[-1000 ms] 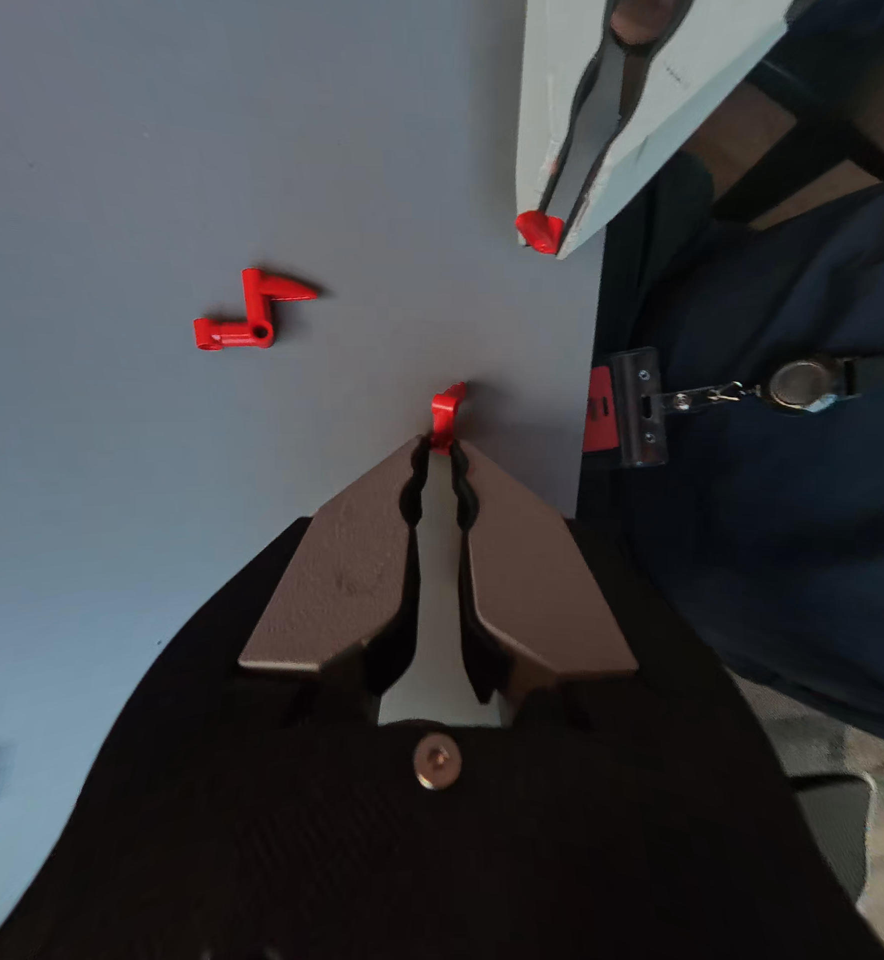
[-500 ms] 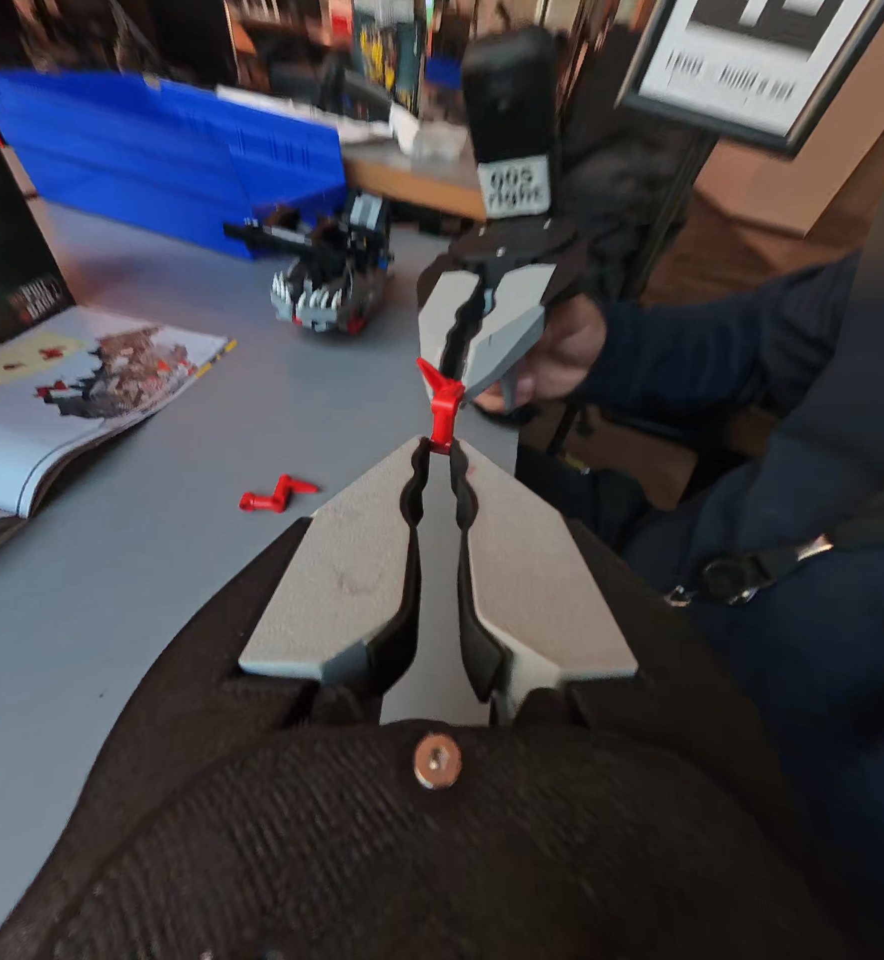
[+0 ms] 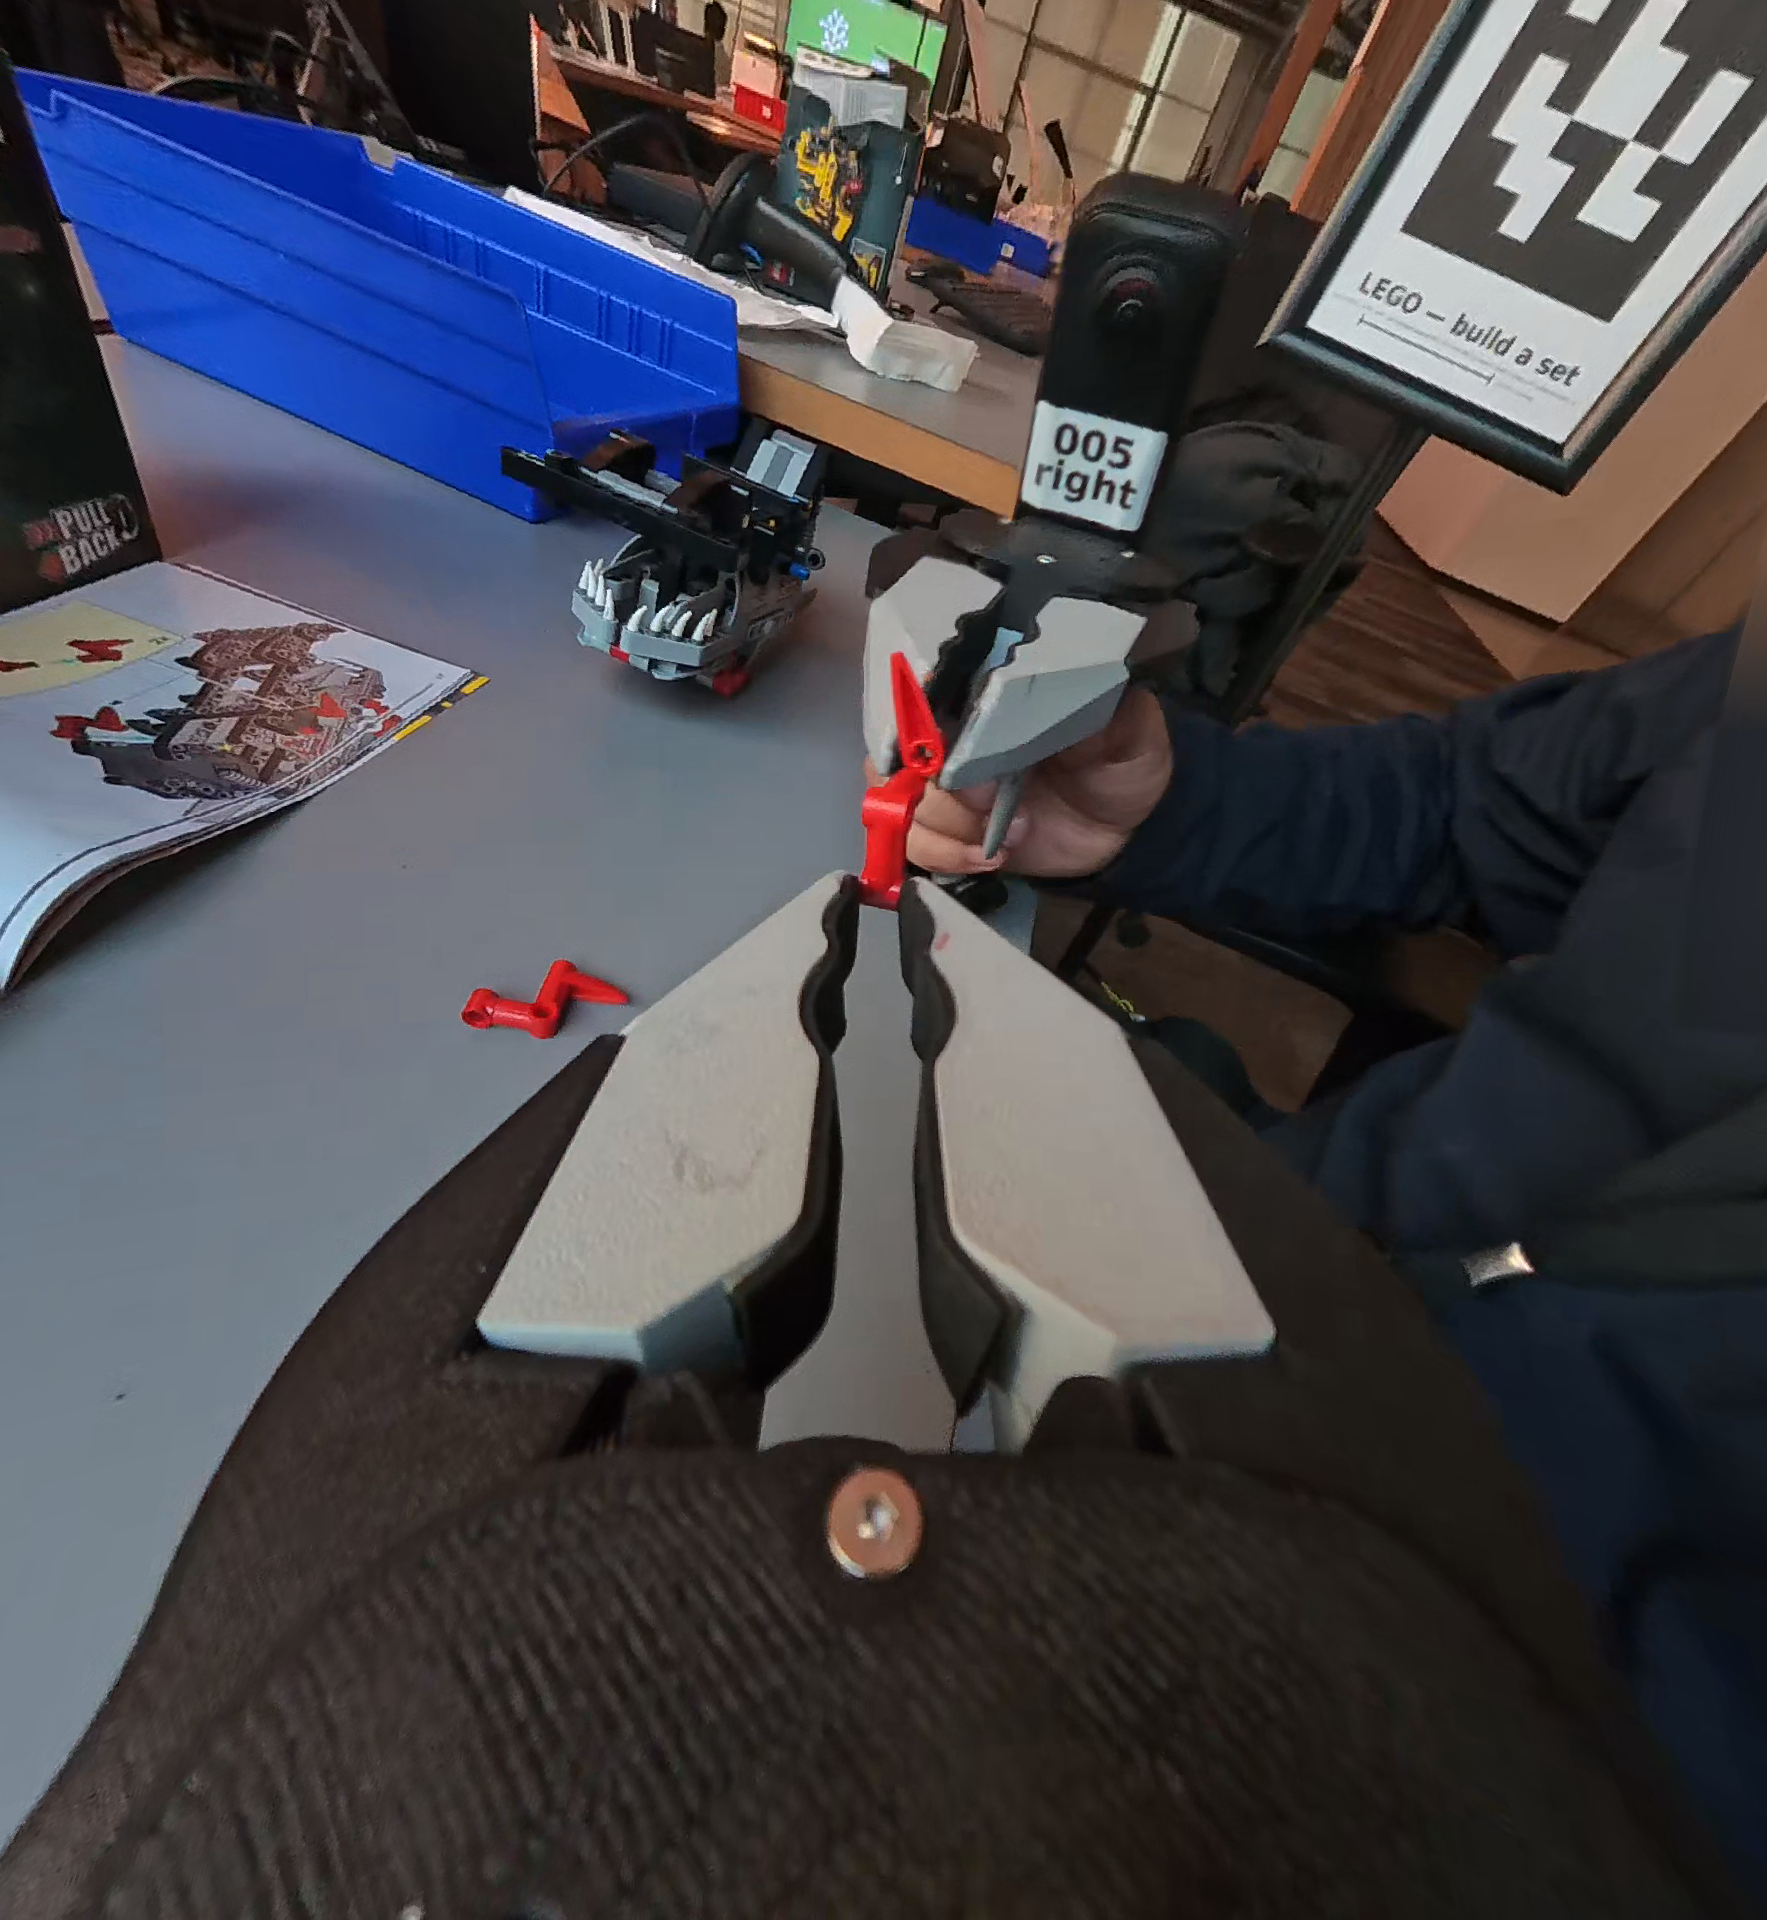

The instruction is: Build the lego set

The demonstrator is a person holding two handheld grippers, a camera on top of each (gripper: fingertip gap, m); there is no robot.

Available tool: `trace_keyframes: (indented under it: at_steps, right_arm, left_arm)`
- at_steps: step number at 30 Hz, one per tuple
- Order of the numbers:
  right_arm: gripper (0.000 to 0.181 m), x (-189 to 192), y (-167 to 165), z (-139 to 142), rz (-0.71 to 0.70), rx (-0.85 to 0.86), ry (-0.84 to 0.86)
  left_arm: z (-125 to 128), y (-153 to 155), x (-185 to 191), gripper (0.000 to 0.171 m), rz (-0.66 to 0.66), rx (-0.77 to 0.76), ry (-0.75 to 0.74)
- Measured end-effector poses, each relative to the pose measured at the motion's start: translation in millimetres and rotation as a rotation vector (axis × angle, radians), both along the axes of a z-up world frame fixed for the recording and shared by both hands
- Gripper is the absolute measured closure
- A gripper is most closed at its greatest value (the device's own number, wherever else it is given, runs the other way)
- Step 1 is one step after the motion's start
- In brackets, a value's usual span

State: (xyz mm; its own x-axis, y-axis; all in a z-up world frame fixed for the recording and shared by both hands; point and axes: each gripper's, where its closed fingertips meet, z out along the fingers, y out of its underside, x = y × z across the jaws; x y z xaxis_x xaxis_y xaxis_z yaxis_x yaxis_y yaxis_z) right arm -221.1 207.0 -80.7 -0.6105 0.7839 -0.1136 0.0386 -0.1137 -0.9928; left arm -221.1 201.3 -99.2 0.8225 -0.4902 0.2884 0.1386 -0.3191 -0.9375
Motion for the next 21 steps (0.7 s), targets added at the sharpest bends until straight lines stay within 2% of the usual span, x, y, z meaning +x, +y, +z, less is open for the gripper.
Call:
trace_keyframes:
  at_steps: [5, 12, 18, 21]
  right_arm:
    - [0.178, -4, 11, -5, -0.022, 0.056, 0.005]
    - [0.178, -12, 18, -4, -0.022, 0.037, 0.006]
    - [0.179, -16, 20, -6, -0.015, 0.055, 0.002]
    - [0.180, -17, 20, -9, -0.033, 0.125, 0.023]
  left_arm:
    - [3, 6, -9, 0.167, 0.010, 0.018, -0.071]
    - [-1, 15, -13, 0.167, 0.011, 0.009, -0.145]
    - [-6, 16, -16, 0.167, 0.027, -0.018, -0.128]
    - [-6, 16, -17, 0.167, 0.032, -0.031, -0.137]
